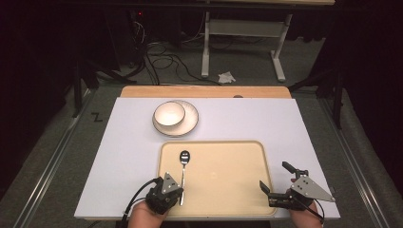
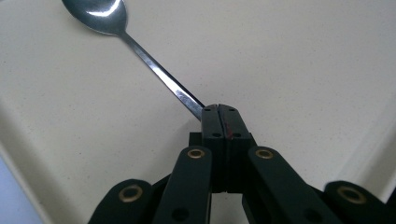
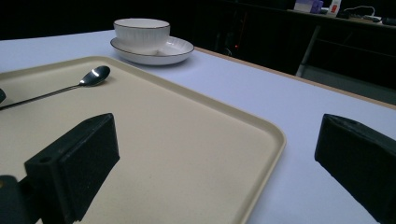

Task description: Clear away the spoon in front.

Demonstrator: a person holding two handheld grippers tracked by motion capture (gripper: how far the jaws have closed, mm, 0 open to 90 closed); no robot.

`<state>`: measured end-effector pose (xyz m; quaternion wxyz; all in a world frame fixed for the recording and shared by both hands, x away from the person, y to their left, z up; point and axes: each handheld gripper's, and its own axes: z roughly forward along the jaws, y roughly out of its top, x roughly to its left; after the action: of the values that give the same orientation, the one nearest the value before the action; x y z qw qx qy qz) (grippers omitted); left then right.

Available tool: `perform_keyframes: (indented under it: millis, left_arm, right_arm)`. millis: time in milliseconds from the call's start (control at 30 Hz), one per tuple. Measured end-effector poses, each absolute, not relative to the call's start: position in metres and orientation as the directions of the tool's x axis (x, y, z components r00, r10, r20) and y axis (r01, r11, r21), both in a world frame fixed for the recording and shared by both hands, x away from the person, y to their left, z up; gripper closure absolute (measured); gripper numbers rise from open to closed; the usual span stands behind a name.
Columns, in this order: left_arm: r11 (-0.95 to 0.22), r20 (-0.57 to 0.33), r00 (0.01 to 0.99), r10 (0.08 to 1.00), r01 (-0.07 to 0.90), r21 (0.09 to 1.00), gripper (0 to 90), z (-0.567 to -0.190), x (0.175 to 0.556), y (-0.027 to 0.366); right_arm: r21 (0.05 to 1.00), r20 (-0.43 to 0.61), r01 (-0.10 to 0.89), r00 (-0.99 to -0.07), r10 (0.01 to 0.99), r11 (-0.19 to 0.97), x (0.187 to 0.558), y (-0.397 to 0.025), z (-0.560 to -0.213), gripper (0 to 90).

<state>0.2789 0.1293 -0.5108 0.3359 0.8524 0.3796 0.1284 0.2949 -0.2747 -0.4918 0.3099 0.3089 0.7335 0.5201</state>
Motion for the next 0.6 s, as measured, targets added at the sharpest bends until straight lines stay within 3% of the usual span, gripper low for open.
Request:
perform_keyframes:
  millis: [433, 600]
  left_arm:
    - [-0.473, -0.040, 0.673, 0.739, 0.560, 0.680, 89.2, -0.509, 0.280, 0.132]
    - [-0.349, -0.070, 0.609, 0.790, 0.540, 0.766, 72.6, -0.495, 0.287, 0.165]
  right_arm:
    - [0.953, -0.133, 0.136, -0.617, 0.776, 0.271, 0.295, -0.274, -0.492, 0.4]
    - [0.955, -0.131, 0.132, -0.615, 0.778, 0.265, 0.295, -0.275, -0.491, 0.4]
